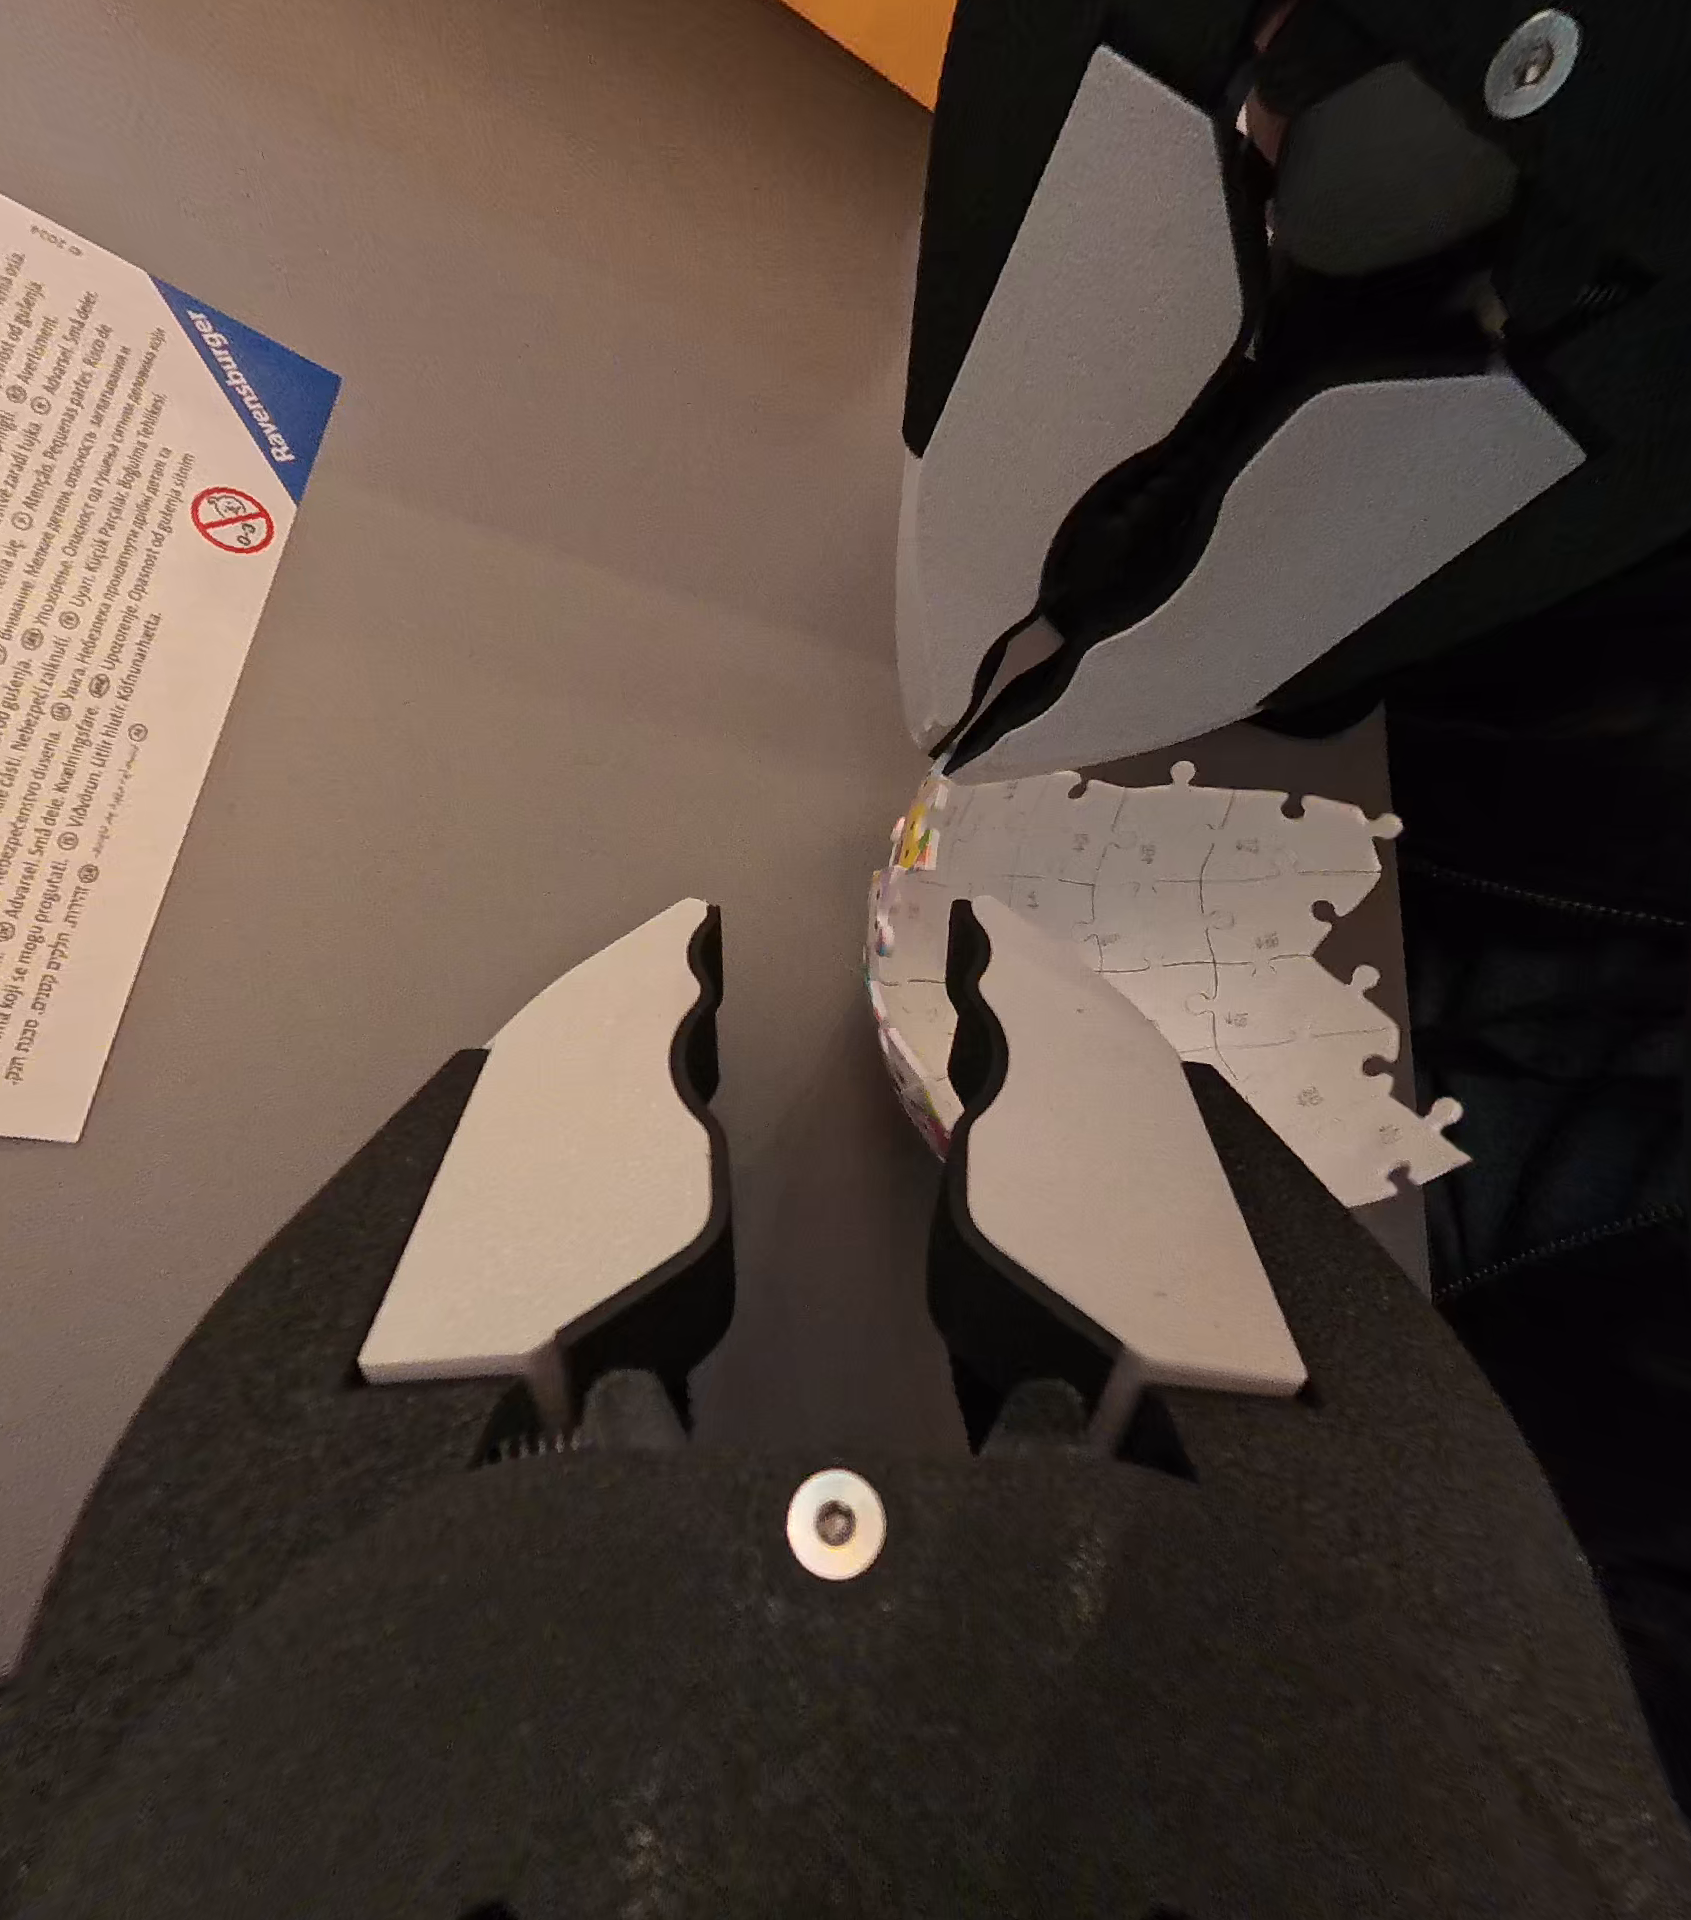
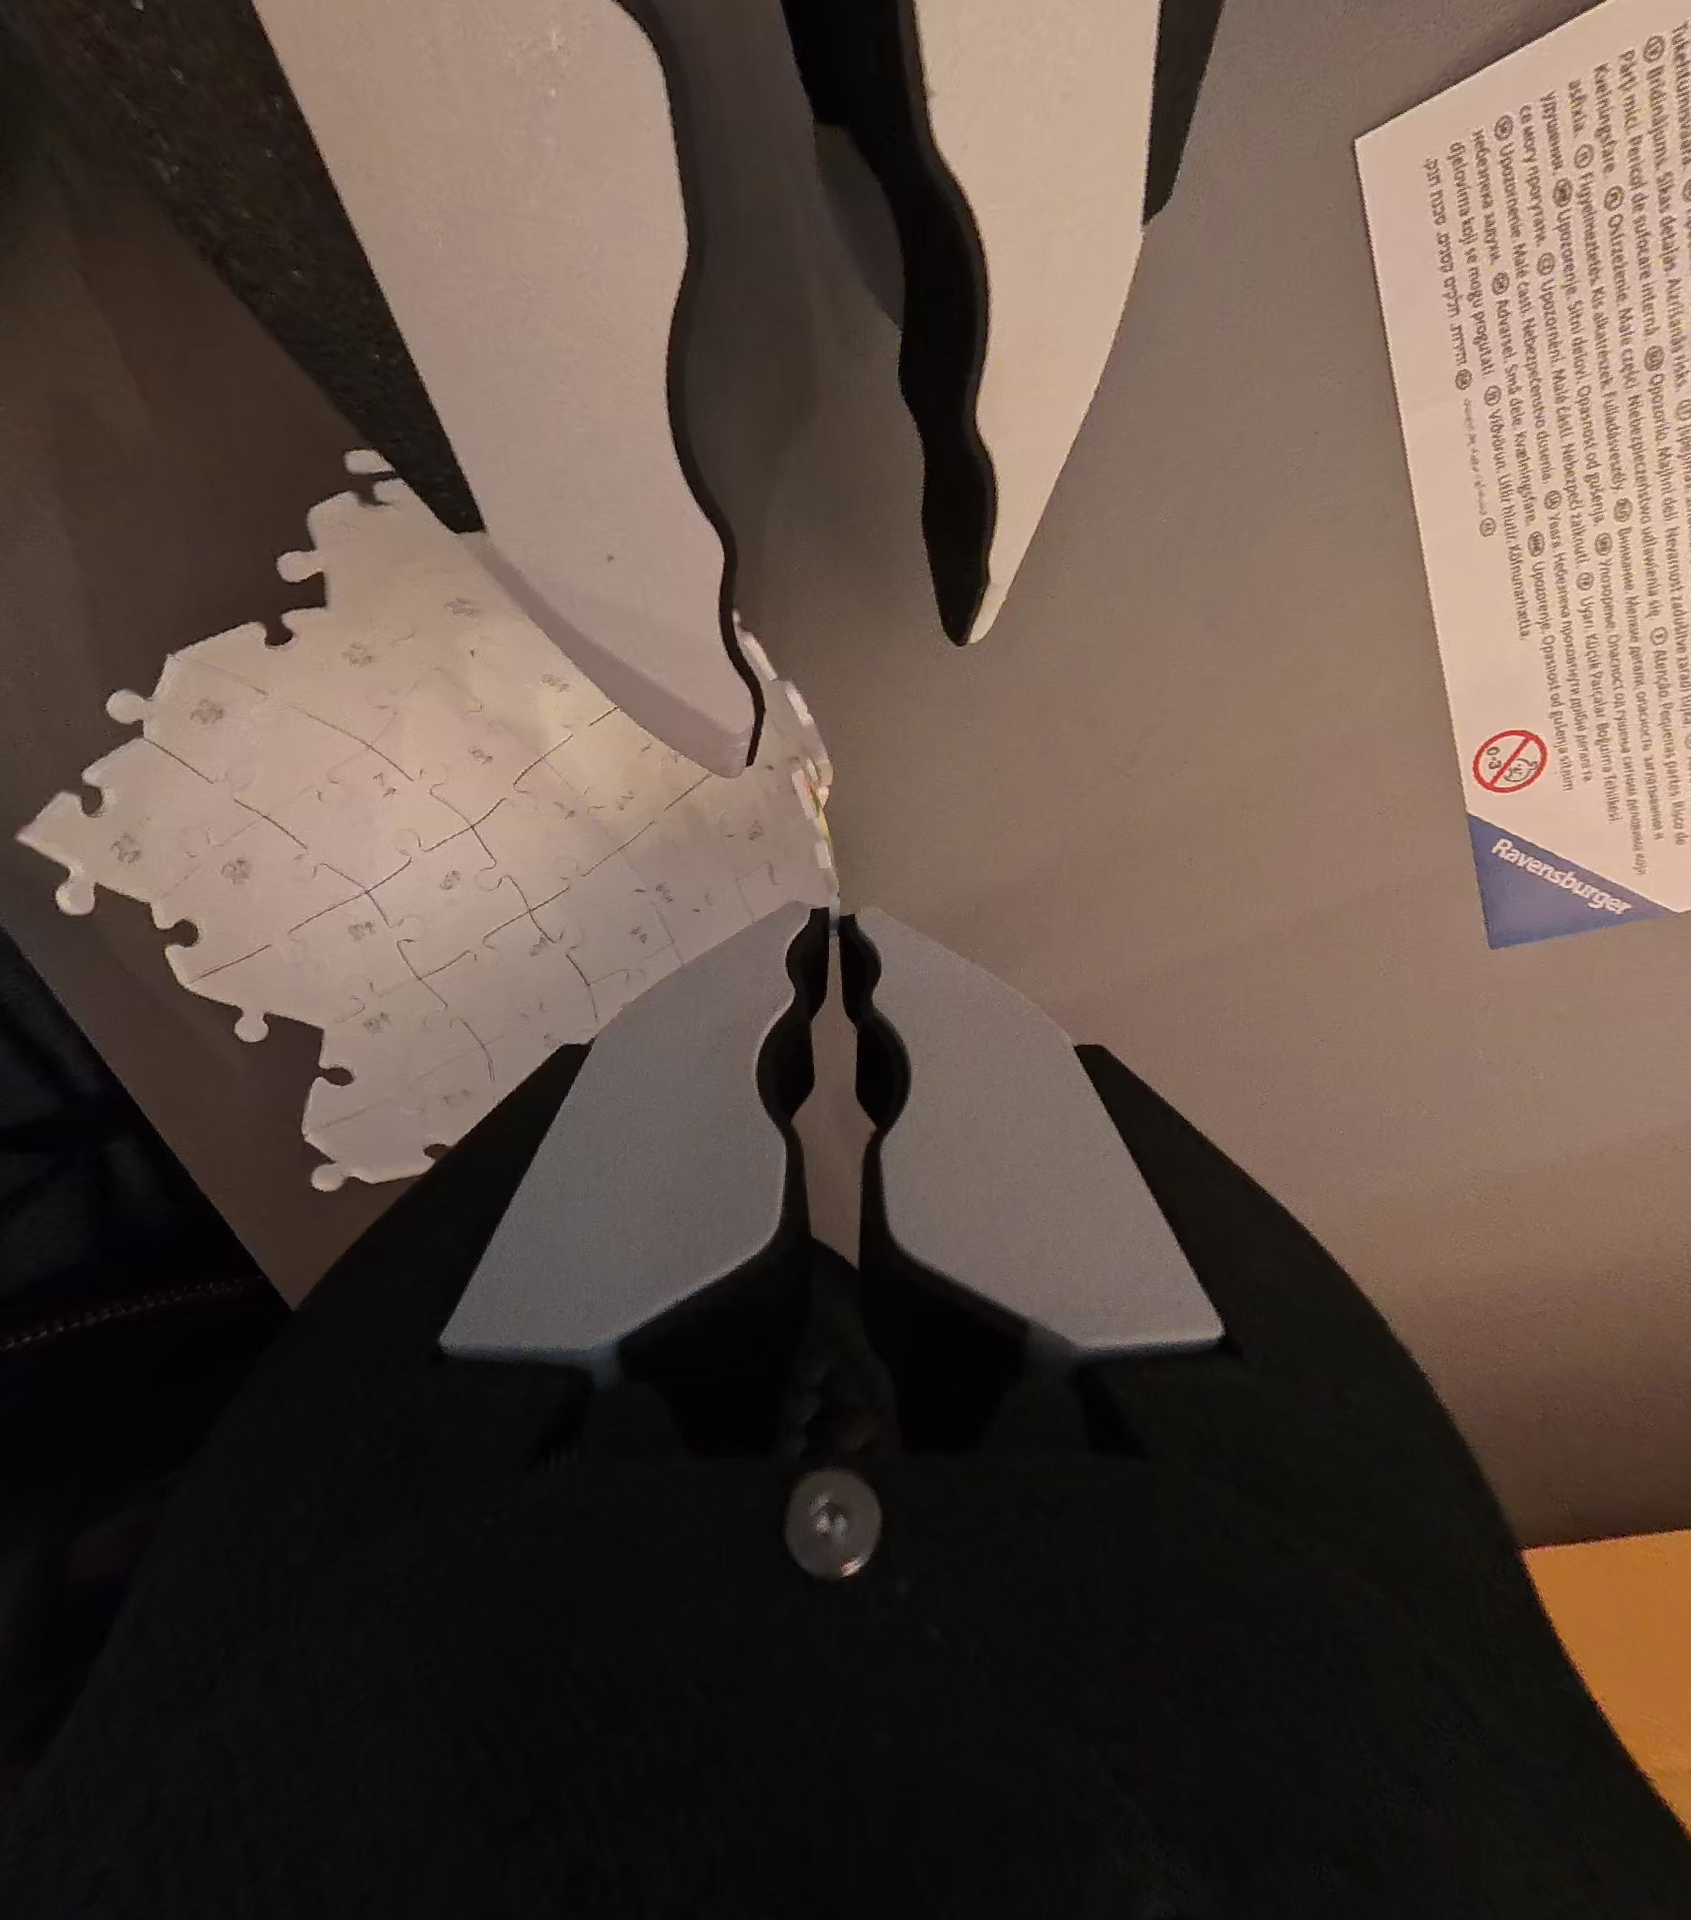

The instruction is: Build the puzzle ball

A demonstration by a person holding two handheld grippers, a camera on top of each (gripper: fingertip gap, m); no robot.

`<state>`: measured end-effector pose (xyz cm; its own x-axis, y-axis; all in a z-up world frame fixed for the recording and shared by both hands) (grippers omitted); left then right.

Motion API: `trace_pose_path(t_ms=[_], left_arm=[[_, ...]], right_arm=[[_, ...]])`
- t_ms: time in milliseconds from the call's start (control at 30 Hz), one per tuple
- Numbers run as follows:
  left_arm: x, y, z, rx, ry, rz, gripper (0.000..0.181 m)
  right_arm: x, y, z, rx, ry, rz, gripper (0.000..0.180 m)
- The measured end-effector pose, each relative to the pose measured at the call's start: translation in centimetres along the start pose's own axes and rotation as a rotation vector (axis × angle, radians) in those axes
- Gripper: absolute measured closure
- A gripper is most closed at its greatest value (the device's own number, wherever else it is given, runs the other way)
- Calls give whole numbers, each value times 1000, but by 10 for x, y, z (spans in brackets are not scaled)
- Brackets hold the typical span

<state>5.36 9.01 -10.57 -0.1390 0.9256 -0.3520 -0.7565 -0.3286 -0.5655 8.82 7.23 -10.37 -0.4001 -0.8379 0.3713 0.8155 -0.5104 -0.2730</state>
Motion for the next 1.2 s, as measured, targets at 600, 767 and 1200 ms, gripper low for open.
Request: trace_pose_path(t_ms=[600,767,1200], left_arm=[[3,-1,-5,-19,19,-12,146],[1,-2,-5,-19,31,-15,154],[3,-3,-8,2,13,-8,141]], right_arm=[[-3,4,-1,-26,-22,-18,177],[-3,4,0,-36,-38,-40,177],[-6,4,-2,-37,-33,-27,176]])
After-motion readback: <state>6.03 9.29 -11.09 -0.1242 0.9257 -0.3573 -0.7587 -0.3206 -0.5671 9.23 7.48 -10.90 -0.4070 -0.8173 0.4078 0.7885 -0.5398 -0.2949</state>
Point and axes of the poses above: each gripper's, where its closed fingertips meet, z back along the fingers, y out of its underside, x = y × z across the jaws, the point moved 1 cm from there along z, back along the fingers, and after that the axes turned 10 degrees about -y, right-handed, at the moved point
